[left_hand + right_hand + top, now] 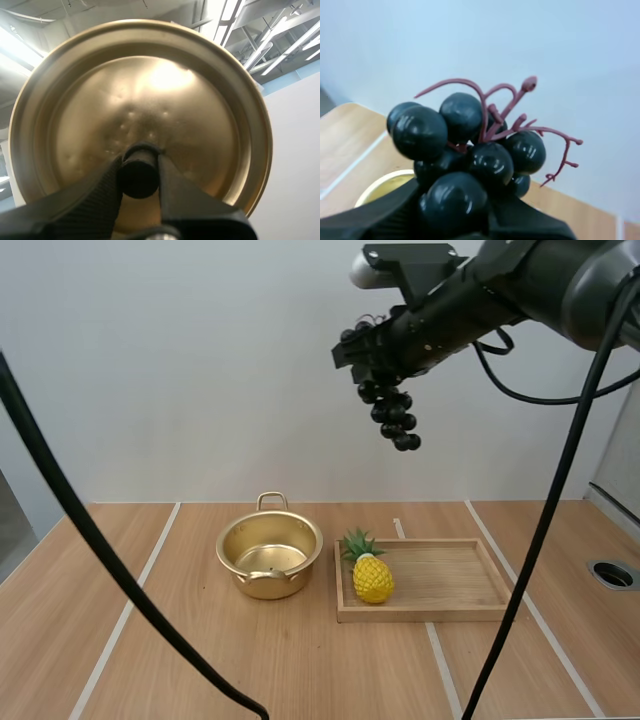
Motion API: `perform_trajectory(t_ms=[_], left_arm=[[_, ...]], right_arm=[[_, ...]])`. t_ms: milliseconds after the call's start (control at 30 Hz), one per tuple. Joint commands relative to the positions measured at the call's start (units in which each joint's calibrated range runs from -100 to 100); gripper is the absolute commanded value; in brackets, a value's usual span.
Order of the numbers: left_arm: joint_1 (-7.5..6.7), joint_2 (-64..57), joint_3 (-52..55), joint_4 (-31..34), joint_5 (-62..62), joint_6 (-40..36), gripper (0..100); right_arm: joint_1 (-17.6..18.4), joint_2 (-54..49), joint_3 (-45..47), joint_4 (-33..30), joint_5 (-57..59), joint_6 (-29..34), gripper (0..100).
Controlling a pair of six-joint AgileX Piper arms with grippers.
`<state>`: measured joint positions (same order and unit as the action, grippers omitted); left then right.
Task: Open the pot, put the grape inside, and close it
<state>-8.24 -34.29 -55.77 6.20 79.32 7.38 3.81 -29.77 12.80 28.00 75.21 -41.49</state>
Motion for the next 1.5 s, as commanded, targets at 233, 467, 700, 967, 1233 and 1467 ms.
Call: perform_trajectory(t_ms=[233,467,700,967,1233,1467], left_arm=[[-0.02,-0.1,-0.5,0.4,-0.6,0.0,0],[-0.02,-0.5,-0.5,1.4,-4.0,4.5,0],[-0.02,-0.5,-0.5,1.4,-7.9,4.6,0],[-0.02,-0.5,-0.5,1.4,-7.9,4.6,0],[-0.02,-0.5,-0.5,1.4,-7.9,4.6,0],[-0.02,-0.5,-0.5,1.4,-7.9,4.6,0]], right_arm=[[12.3,3.7,-0.6,-4.3,-10.0,2.1,0],[15.2,12.7,-0.6,-5.2,-13.7,2.4,0],[16.3,22.1,-0.6,-6.2,-17.8,2.1,0],[16.3,29.3,-0.6,-6.3,-23.9,1.9,0],[16.3,34.4,-0.6,-6.0,-26.4,0.9,0],[16.3,35.8,-0.4,-8.5,-21.6,0.9,0]])
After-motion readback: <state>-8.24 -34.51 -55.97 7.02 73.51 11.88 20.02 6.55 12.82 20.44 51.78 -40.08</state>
